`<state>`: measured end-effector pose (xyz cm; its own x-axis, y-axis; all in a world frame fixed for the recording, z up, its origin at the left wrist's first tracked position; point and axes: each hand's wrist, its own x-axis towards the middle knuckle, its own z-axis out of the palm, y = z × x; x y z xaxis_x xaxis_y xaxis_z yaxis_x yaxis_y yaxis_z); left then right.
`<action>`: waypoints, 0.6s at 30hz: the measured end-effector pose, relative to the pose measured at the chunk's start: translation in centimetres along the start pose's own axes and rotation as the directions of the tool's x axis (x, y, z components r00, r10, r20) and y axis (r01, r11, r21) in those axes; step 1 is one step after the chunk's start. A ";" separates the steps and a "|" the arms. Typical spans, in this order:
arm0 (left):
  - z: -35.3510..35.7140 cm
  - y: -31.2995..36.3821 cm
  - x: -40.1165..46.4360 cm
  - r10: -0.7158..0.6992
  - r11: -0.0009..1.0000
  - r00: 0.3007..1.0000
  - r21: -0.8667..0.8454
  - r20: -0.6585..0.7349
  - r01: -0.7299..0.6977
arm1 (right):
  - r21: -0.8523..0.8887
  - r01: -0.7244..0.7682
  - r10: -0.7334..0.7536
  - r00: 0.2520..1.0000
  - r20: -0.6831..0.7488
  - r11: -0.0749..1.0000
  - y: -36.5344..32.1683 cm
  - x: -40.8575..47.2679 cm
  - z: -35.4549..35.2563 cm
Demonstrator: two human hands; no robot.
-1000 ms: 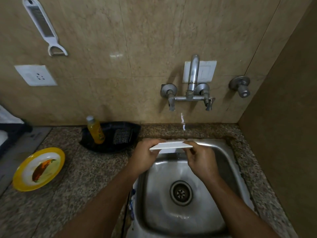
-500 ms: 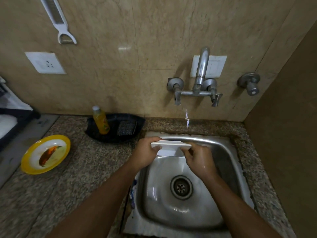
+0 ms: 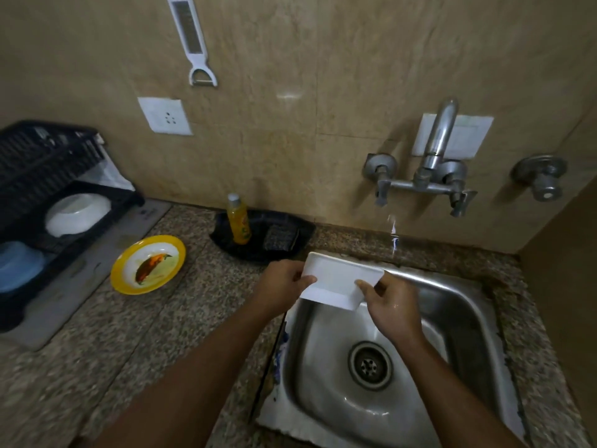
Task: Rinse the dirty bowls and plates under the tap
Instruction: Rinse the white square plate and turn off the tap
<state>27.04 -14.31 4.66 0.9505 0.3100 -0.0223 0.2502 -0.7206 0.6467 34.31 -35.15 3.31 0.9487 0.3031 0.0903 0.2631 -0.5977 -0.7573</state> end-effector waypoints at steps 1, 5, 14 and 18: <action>-0.2 -0.3 -0.3 -0.004 1.000 1.000 0.004 0.005 0.004 | 0.031 -0.014 0.014 1.000 0.022 0.999 0.2 0.0 0.3; -1.8 -2.2 -1.7 0.022 0.999 0.997 0.039 -0.074 -0.019 | 0.219 -0.038 -0.019 0.967 0.254 0.975 -0.7 0.8 1.2; -12.5 -6.9 -5.7 0.173 0.959 0.889 0.278 -0.424 -0.054 | 0.596 0.107 -0.387 0.847 0.365 0.796 -10.8 1.9 5.9; -18.2 -10.7 -6.5 0.168 0.919 0.854 0.391 -0.492 0.044 | 0.130 0.608 -0.616 0.730 0.296 0.783 -18.3 2.2 10.7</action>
<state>14.82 2.68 11.80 0.7636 0.4483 0.4647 0.3435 -0.8914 0.2956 29.66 -15.55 10.45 0.4782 0.8095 0.3407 0.7602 -0.1874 -0.6220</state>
